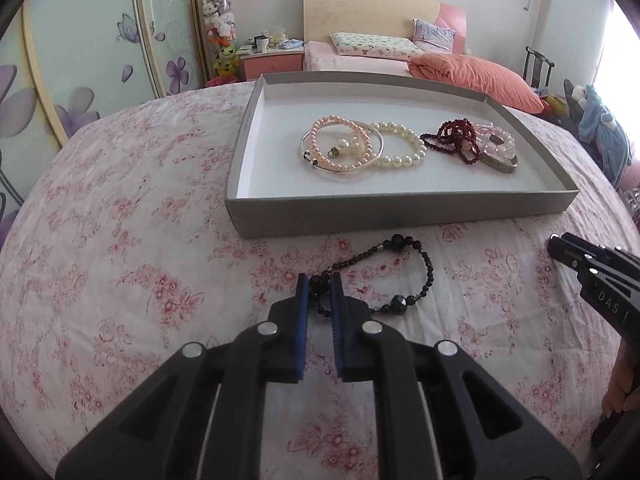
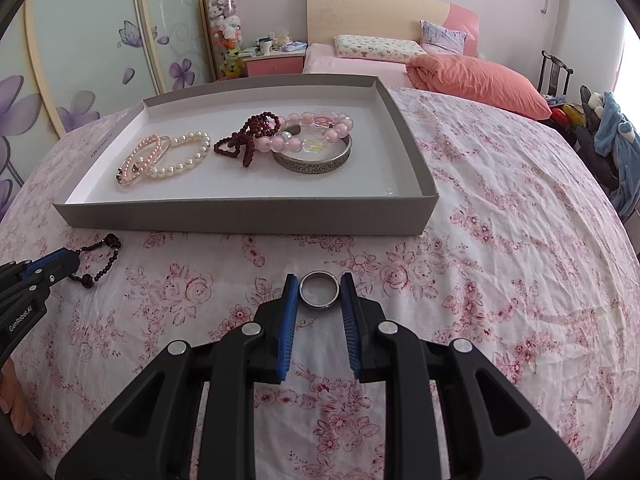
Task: Organize jewelry
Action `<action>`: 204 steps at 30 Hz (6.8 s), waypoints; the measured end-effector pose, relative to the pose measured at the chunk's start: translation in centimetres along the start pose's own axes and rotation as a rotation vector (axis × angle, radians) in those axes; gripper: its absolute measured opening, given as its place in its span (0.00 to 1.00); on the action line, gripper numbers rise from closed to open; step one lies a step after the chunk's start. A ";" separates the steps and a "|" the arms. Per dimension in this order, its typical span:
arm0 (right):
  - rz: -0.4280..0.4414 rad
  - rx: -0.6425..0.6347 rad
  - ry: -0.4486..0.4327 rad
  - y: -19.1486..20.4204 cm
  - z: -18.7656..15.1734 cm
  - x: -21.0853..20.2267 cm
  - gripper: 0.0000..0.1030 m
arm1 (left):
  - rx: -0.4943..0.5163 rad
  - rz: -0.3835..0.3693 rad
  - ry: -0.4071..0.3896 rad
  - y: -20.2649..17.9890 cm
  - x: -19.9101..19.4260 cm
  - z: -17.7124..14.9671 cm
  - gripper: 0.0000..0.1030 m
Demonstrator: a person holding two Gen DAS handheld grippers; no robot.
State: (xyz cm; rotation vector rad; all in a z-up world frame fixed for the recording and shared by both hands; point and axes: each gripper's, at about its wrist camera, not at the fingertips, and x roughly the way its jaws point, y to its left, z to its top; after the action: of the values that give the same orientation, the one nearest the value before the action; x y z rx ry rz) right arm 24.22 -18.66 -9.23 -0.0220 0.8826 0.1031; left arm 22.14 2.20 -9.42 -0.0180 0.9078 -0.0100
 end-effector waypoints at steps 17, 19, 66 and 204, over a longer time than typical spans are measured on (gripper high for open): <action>0.020 -0.012 -0.137 1.4 -0.4 -3.5 0.22 | -0.062 -0.015 -0.166 1.3 -4.9 0.2 0.11; 0.024 -0.014 -0.159 1.6 -0.2 -4.0 0.22 | -0.049 -0.007 -0.190 1.0 -5.4 0.2 0.11; 0.049 -0.006 -0.572 2.7 3.3 -12.8 0.22 | 0.067 0.035 -0.499 -3.4 -12.6 3.2 0.11; 0.046 0.058 -0.536 1.7 -7.2 -16.4 0.98 | -0.009 0.073 -0.532 1.0 -17.6 -7.8 0.96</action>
State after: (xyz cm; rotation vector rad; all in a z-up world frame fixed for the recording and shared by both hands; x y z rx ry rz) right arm 8.15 -18.77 -1.14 0.0774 0.3506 0.1196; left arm 5.17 3.41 -0.40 0.0042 0.3756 0.0642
